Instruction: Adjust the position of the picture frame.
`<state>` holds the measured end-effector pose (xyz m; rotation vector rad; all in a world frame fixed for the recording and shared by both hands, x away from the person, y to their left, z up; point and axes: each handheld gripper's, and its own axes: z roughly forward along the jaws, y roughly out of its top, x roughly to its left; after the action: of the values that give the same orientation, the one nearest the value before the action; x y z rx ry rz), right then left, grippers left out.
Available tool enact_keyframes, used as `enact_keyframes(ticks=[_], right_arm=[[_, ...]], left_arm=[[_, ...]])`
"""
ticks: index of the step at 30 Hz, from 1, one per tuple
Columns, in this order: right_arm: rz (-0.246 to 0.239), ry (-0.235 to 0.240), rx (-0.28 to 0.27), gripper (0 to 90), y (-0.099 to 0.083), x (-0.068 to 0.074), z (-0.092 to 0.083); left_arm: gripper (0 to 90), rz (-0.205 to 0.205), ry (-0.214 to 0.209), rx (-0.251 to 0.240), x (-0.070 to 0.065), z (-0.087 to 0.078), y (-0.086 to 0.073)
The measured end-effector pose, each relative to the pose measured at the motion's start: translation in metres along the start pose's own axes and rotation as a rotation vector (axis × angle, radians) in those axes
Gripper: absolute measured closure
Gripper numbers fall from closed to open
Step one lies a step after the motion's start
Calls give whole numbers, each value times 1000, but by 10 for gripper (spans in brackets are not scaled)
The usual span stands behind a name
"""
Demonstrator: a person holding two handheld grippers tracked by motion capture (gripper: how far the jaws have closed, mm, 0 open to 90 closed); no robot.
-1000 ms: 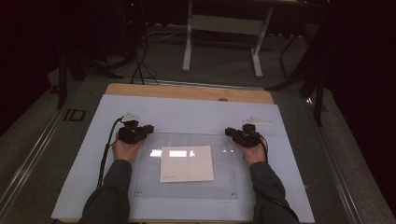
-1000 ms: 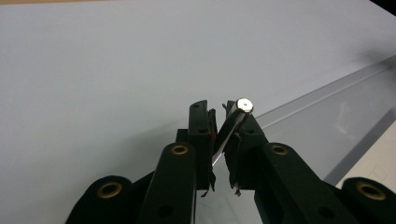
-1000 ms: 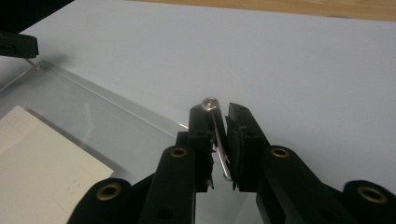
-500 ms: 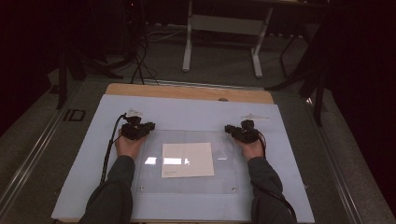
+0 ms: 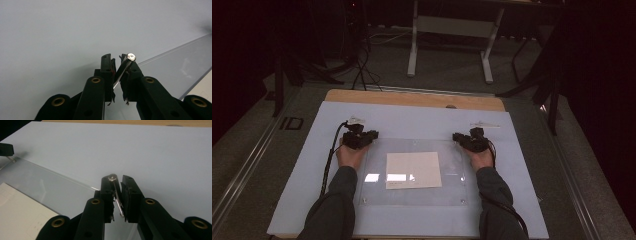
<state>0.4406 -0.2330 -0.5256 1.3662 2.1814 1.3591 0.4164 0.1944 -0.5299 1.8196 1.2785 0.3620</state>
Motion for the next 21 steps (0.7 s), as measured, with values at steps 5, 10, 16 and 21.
enact_keyframes(ticks=[5,10,16,21], right_arm=[[6,-4,-3,801,1,-3,1],[17,-10,-4,800,3,-6,1],[27,-12,-9,797,3,-8,1],[23,-10,-7,797,2,-8,1]], left_arm=[[807,-9,2,2,-1,2,2],[806,-13,1,0,-2,6,4],[804,-14,1,4,-2,8,6],[801,-26,-11,-9,-1,8,4]])
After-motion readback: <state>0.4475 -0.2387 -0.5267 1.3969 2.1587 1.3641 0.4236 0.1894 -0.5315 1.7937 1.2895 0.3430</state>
